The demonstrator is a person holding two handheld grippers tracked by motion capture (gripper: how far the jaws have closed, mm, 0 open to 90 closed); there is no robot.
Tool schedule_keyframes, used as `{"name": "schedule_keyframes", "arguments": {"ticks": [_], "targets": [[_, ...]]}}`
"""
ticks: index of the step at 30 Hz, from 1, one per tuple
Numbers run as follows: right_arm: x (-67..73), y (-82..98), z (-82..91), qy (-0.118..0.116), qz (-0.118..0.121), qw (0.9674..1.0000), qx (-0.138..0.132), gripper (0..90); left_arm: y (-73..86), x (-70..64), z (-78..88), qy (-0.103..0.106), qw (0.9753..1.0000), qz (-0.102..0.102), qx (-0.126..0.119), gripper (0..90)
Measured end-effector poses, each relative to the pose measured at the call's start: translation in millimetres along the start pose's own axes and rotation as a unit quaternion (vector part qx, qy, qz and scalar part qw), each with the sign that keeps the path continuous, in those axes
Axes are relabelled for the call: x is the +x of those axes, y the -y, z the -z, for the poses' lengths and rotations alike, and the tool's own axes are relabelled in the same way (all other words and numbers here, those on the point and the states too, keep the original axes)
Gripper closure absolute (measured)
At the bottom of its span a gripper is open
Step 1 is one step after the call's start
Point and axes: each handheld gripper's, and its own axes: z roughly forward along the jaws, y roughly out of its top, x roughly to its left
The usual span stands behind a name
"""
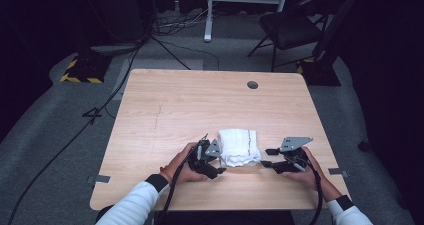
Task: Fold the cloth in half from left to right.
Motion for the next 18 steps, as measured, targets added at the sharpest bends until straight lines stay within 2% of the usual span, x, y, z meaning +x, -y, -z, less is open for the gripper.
{"name": "schedule_keyframes", "arguments": {"ticks": [3, 6, 9, 12, 15, 18], "targets": [[0.6, -3.7, 8.0, 0.023, 0.029, 0.9993, 0.008, 40.6, 3.5, -0.9, 4.6, -0.012, 0.9998, 0.018, 0.004, 20.5], [-2.1, -6.6, 11.9, 0.028, 0.01, 0.9995, -0.012, 36.9, 8.7, -2.3, 10.5, -0.019, 0.9996, 0.02, 0.002, 19.5], [-2.5, -9.3, 6.3, 0.038, 0.006, 0.9992, -0.008, 34.9, 15.5, -3.2, 16.6, -0.024, 0.9995, 0.019, 0.001, 18.3], [-1.7, -13.3, -3.9, 0.034, 0.011, 0.9994, -0.002, 33.6, 25.1, -3.6, 19.9, -0.034, 0.9992, 0.014, 0.014, 17.8], [-0.1, -14.5, -16.4, 0.02, 0.017, 0.9996, 0.01, 32.8, 34.8, -3.0, 22.7, -0.041, 0.9988, 0.014, 0.024, 17.7], [-1.2, -13.5, -28.3, 0.006, 0.005, 0.9998, 0.02, 31.6, 44.5, 2.1, 29.0, -0.047, 0.9981, 0.024, 0.032, 17.7]]}}
